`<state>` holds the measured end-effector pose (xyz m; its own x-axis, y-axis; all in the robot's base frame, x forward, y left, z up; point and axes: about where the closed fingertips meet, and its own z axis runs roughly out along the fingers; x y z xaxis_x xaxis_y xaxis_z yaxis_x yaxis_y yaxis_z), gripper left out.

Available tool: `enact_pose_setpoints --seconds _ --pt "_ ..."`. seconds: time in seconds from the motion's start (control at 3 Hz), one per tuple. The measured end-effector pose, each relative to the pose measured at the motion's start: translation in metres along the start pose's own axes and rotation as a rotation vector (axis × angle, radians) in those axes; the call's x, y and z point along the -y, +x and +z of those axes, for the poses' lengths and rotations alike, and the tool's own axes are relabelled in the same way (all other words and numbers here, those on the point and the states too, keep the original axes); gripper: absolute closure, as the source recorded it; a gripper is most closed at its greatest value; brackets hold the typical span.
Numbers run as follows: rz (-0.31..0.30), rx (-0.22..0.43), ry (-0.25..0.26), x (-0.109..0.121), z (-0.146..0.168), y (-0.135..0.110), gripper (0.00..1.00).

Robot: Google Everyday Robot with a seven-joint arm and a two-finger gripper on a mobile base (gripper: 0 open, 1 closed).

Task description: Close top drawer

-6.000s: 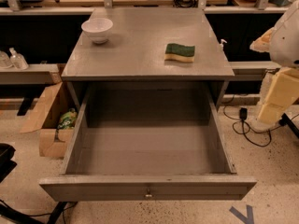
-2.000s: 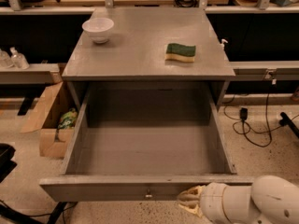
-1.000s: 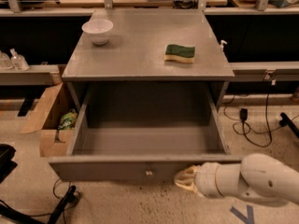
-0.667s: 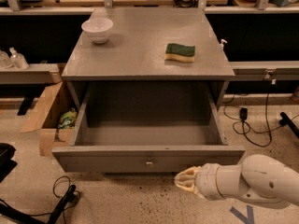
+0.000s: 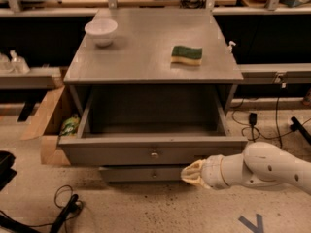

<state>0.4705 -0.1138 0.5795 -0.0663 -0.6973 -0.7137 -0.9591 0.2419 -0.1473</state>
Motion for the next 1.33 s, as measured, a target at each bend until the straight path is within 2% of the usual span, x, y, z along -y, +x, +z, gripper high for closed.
enact_pose_setpoints --seconds 0.33,0.67,1.33 --pt "-0.013 0.007 -0.016 0.032 0.011 0.001 1.00" --pt "-0.016 0.002 -0.063 0.047 0.027 0.009 1.00" --pt "-0.047 0.012 -0.093 0.099 0.042 0.005 1.00"
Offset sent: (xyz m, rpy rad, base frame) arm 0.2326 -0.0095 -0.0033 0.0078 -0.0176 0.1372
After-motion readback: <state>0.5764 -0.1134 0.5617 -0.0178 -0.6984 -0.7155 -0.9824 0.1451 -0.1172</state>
